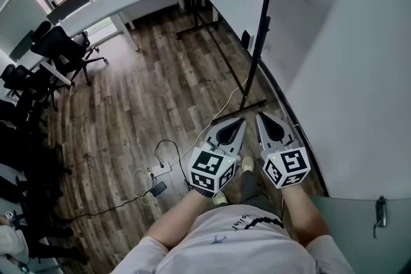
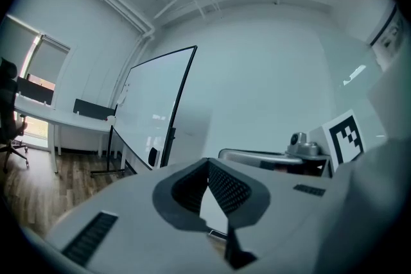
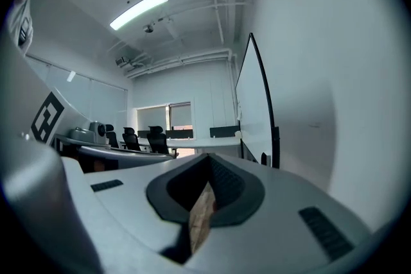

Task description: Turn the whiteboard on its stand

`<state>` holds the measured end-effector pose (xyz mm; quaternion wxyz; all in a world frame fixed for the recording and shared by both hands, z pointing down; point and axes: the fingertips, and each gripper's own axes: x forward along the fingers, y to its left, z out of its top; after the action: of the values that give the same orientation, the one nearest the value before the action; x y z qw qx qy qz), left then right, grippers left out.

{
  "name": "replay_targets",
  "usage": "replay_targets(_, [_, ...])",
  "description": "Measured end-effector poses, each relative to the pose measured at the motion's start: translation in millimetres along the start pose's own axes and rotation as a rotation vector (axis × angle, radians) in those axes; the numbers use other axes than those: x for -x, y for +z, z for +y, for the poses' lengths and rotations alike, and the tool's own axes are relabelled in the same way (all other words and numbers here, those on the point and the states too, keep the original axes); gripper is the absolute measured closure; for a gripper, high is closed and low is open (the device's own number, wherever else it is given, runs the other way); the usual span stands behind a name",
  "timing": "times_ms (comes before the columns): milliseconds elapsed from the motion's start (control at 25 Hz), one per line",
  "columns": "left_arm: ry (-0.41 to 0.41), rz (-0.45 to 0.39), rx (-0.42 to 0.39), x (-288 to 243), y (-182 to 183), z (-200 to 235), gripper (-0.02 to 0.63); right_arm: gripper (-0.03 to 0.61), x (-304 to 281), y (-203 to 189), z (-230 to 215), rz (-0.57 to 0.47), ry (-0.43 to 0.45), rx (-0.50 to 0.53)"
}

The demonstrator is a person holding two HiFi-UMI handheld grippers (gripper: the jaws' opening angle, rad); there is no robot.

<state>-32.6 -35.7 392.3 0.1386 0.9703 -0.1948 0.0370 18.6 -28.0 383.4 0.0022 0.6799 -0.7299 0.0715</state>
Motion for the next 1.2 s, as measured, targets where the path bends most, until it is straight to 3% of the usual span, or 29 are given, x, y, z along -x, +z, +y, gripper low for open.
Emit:
replay_targets(320, [0.042,-0.031,0.002,-44.6,11.0,31.5,0.603,0.565,-55.2,13.3,-52.9,-0.048,0.011,-0.026])
replay_targets(720, [0.110,-0.052,0.005,-140.3,43.0,75.3,0.603,0.561,-138.3,21.1,-133.8,-0.016,0.052,-0.033])
replay_targets(880, [0.136,-0.063,0.008,-171.4,48.4,85.9,0.603,0.501,-167.3,14.4,-169.7,-0.001,0.054,-0.043])
replay_targets(1200, [0.166,-0.050,-0.012,-220.4,44.5,106.1,0.603,0.457,-228.6,-23.2,-234.3,0.057,0.029,-0.061])
